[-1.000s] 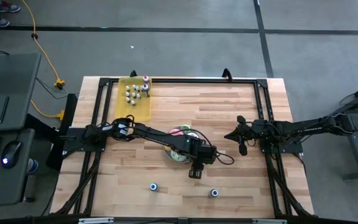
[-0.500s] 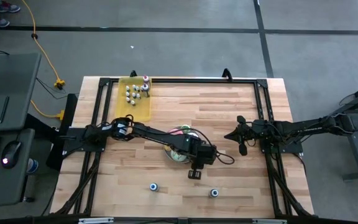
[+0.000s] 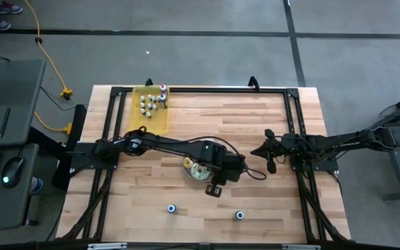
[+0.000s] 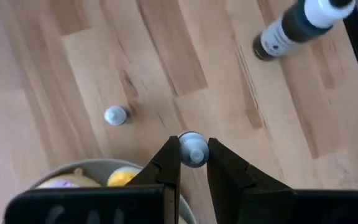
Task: Pick & Place food coloring
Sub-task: Put the small green food coloring bottle into the yellow bin
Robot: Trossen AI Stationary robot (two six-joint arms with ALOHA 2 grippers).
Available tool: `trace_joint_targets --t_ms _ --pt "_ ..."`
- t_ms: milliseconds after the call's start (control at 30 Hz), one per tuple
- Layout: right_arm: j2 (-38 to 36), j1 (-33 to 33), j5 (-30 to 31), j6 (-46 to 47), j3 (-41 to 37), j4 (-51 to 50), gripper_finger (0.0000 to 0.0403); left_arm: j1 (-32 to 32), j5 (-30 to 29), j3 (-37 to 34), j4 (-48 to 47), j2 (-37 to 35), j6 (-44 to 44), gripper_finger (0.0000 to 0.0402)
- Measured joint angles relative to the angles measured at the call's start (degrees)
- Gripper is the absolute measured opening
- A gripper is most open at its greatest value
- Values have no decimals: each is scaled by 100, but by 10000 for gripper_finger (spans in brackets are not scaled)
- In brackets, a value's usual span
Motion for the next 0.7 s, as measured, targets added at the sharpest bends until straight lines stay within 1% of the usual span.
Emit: trace_joint_targets --t_ms 100,333,567,700 --pt "0 1 -1 0 2 0 0 2 108 -29 -124 -89 220 43" --pt "-2 2 0 0 0 0 0 39 131 -26 -266 -236 769 43" --pt "0 2 -2 0 2 -4 0 128 71 -23 -590 -653 909 43" --pt "-2 1 0 0 1 -7 0 289 -36 -21 -967 -981 904 43"
